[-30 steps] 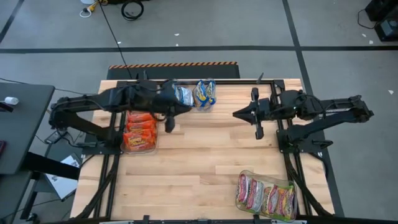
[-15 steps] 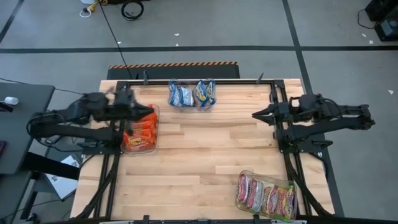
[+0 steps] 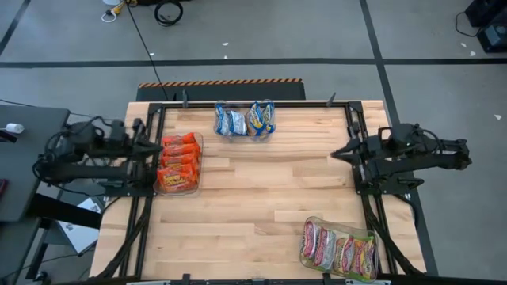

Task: Sort Maruchan noodles
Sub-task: Return to Home Position

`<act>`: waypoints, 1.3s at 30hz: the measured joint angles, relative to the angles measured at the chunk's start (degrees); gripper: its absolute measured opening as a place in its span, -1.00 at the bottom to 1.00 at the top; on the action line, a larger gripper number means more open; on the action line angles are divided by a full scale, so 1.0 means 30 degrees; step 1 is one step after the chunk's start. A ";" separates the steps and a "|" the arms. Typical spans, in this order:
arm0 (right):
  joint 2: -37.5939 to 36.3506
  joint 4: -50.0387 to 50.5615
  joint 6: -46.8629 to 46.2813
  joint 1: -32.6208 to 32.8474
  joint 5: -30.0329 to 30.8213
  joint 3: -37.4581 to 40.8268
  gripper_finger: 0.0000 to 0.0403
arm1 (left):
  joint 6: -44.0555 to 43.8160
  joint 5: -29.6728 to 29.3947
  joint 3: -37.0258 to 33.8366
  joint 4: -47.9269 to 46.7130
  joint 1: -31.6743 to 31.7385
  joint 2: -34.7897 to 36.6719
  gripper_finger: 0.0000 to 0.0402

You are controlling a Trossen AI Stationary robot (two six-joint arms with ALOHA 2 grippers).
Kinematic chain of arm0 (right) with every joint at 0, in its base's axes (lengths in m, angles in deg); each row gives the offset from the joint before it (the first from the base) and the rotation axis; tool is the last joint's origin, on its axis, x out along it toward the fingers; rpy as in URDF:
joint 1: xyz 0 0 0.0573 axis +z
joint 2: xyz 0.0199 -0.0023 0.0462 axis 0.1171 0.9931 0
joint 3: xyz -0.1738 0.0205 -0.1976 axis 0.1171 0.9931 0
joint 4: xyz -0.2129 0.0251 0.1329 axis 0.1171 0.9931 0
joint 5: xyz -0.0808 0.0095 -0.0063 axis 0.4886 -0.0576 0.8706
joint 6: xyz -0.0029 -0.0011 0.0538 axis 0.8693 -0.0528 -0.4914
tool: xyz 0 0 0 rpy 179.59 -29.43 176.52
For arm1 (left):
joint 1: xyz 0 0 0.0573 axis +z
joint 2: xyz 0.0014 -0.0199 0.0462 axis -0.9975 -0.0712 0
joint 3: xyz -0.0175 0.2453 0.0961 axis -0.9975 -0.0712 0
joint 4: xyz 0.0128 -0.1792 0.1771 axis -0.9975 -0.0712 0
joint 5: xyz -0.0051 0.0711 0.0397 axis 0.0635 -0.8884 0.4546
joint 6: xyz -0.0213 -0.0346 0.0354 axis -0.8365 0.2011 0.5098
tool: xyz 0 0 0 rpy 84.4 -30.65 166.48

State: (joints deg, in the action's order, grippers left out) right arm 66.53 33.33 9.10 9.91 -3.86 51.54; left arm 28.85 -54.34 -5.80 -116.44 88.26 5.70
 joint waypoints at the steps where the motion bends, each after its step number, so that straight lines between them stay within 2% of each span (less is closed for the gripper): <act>1: -0.0331 -0.0192 -0.0189 0.0007 -0.0640 0.0445 -0.83 | 0.0081 0.0124 0.0000 -0.0445 0.0000 0.0584 -0.94; 4: -0.1311 -0.0951 -0.1678 0.0000 -0.1444 0.2035 -0.83 | 0.0522 0.0420 -0.0046 -0.1148 0.0000 0.2349 -0.94; 8: -0.2907 -0.2406 -0.3441 0.0000 -0.1539 0.4448 -0.83 | 0.1689 0.0497 -0.1392 -0.0035 0.0000 0.5020 -0.94; 10: -0.3869 -0.2934 -0.3848 0.0000 -0.1582 0.5535 -0.83 | 0.1831 0.0489 -0.2402 0.0980 -0.0007 0.5142 -0.94; 12: -0.4966 -0.3307 -0.4245 -0.0013 -0.1596 0.6421 -0.83 | 0.1823 0.0593 -0.3018 0.0575 -0.0002 0.4984 -0.94; 14: -0.6016 -0.3370 -0.4574 -0.0036 -0.1521 0.7149 -0.83 | 0.1670 0.0856 -0.4290 0.2976 -0.0004 0.4602 -0.94; 17: -0.5964 -0.3606 -0.4747 -0.0164 -0.1734 0.7660 -0.83 | 0.1761 0.1510 -0.6967 0.5772 -0.0015 0.4972 -0.94; 18: -0.5973 -0.3924 -0.4840 -0.0213 -0.1743 0.7764 -0.83 | 0.1729 0.1557 -0.7827 0.7428 -0.0023 0.5117 -0.94; 21: -0.5969 -0.4842 -0.5205 -0.0326 -0.2100 0.8494 -0.83 | 0.0825 0.1364 -1.0368 0.9795 0.0000 0.5027 -0.94; 27: -0.5978 -0.9192 -0.6321 -0.0396 -0.2517 1.1344 -0.83 | -0.1311 0.1762 -1.5170 1.5006 -0.0027 0.4922 -0.94; 29: -0.5890 -0.9006 -0.7029 -0.0458 -0.2110 1.1355 -0.83 | -0.0989 0.1813 -1.5271 1.4759 -0.0022 0.4889 -0.94; 35: -0.5972 -0.8241 -0.6986 -0.0855 -0.2167 1.1365 -0.83 | 0.2522 0.1939 -1.5307 1.4507 -0.0018 0.4937 -0.94; 39: -0.5764 -0.6460 -0.5899 -0.0852 -0.2105 1.1359 -0.83 | 0.1375 0.1879 -1.5314 1.3413 -0.0022 0.4867 -0.94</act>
State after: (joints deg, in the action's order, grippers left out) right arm 49.23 13.95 -8.59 7.35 -10.18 85.62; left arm 32.97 -48.70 -51.74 -76.20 88.20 20.30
